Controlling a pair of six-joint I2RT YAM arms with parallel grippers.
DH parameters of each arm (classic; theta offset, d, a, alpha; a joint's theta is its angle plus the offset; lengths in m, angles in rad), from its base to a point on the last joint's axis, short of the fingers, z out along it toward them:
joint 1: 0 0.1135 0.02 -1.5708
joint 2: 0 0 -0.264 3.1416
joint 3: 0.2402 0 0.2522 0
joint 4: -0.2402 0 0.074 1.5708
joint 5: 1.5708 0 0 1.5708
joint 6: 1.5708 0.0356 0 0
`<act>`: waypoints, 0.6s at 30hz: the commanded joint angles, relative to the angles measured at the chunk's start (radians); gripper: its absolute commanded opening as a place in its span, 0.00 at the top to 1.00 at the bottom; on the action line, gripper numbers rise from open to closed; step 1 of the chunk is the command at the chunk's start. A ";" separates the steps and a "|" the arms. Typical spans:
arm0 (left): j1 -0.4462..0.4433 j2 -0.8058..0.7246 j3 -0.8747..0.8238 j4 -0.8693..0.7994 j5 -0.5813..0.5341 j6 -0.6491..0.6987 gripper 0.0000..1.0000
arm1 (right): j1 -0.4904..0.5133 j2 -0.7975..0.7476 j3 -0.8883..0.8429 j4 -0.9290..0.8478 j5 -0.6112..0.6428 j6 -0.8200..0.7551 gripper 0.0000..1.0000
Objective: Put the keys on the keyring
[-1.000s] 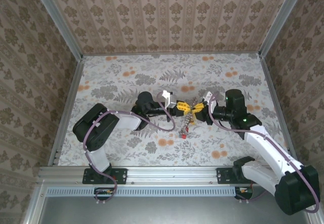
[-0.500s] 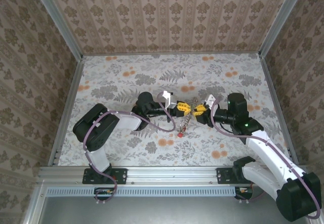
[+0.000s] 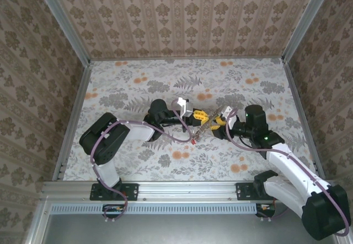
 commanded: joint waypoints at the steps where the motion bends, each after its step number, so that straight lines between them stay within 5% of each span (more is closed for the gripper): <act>1: -0.007 -0.013 0.028 0.055 0.018 -0.021 1.00 | 0.060 0.024 -0.021 0.066 0.052 -0.040 0.57; 8: -0.006 -0.017 0.019 0.055 0.014 -0.021 1.00 | 0.133 0.053 -0.053 0.207 0.268 -0.075 0.59; 18: -0.004 -0.018 0.012 0.055 0.010 -0.018 1.00 | 0.123 -0.022 -0.043 0.084 0.244 -0.132 0.59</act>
